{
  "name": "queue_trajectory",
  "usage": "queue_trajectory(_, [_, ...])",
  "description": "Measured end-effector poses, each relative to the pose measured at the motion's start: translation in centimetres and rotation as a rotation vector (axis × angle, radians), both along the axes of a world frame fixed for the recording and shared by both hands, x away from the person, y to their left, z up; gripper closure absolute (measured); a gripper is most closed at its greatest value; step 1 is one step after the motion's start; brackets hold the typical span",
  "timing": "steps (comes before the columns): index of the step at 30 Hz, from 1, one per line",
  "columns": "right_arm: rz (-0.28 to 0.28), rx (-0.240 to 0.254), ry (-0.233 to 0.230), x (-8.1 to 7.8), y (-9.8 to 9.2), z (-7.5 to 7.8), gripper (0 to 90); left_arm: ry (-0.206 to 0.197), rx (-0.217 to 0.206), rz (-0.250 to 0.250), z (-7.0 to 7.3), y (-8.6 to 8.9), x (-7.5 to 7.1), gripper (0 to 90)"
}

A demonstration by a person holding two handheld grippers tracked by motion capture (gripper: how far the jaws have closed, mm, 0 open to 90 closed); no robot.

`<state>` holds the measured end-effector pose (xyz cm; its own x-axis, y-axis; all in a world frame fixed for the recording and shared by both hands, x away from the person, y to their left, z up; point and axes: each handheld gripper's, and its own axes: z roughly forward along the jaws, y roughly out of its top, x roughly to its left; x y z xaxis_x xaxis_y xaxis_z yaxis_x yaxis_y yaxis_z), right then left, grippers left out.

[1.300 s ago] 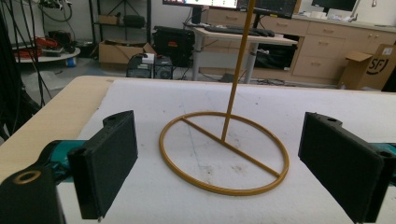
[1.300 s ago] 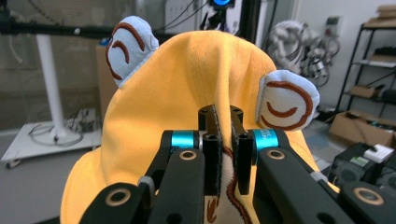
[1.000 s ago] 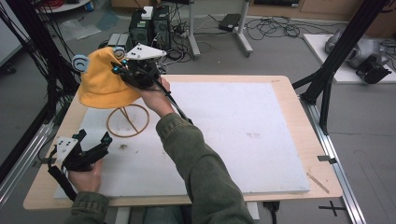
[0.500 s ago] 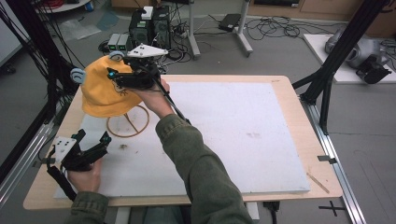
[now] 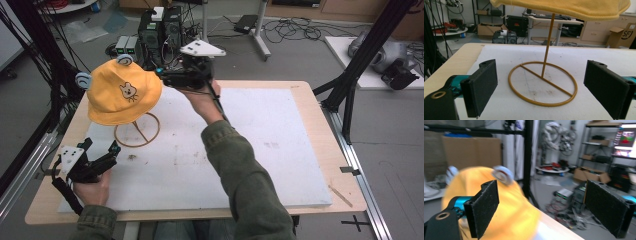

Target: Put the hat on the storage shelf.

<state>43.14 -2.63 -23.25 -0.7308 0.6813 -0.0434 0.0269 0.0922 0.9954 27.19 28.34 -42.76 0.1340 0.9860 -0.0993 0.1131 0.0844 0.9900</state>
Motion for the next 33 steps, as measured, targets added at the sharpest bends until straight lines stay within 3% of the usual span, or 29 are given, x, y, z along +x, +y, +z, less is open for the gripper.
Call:
queue_trajectory(13, [-0.287, 0.090, -0.038, -2.8, -15.1, -0.1, 12.7, 0.013, 0.031, 0.008, 0.2, -0.9, 0.5, 12.1])
queue_trajectory(16, [-0.340, 0.100, -0.053, -3.8, -18.1, -0.3, 12.7, 0.011, 0.030, 0.015, 0.3, -1.0, 0.6, 12.1])
queue_trajectory(17, [-0.340, 0.100, -0.053, -3.8, -18.1, -0.3, 12.7, 0.011, 0.030, 0.015, 0.3, -1.0, 0.6, 12.1])
queue_trajectory(18, [-0.368, 0.104, -0.056, -4.5, -19.9, -0.6, 12.7, 0.009, 0.029, 0.019, 0.4, -1.0, 0.6, 12.1])
queue_trajectory(19, [-0.368, 0.104, -0.056, -4.5, -19.9, -0.6, 12.7, 0.009, 0.029, 0.019, 0.4, -1.0, 0.6, 12.1])
queue_trajectory(20, [-0.411, 0.112, -0.058, -5.3, -21.8, -1.1, 12.7, 0.011, 0.028, 0.021, 0.4, -0.9, 0.6, 12.1])
queue_trajectory(23, [-0.443, 0.116, -0.057, -6.1, -23.1, -1.6, 12.7, 0.017, 0.024, 0.028, 0.4, -0.9, 0.6, 12.1])
queue_trajectory(24, [-0.488, 0.104, -0.065, -6.9, -24.4, -2.6, 12.7, 0.019, 0.026, 0.033, 0.3, -1.0, 0.6, 12.1])
queue_trajectory(26, [-0.510, 0.102, -0.075, -7.4, -25.0, -3.1, 12.7, 0.020, 0.027, 0.032, 0.3, -1.0, 0.6, 12.1])
queue_trajectory(27, [-0.541, 0.107, -0.063, -8.1, -26.1, -4.3, 12.6, 0.021, 0.026, 0.031, 0.3, -1.0, 0.6, 12.1])
queue_trajectory(33, [-0.629, 0.082, -0.045, -10.0, -27.3, -8.4, 12.6, 0.018, 0.034, 0.037, 0.1, -1.3, 0.5, 12.1])
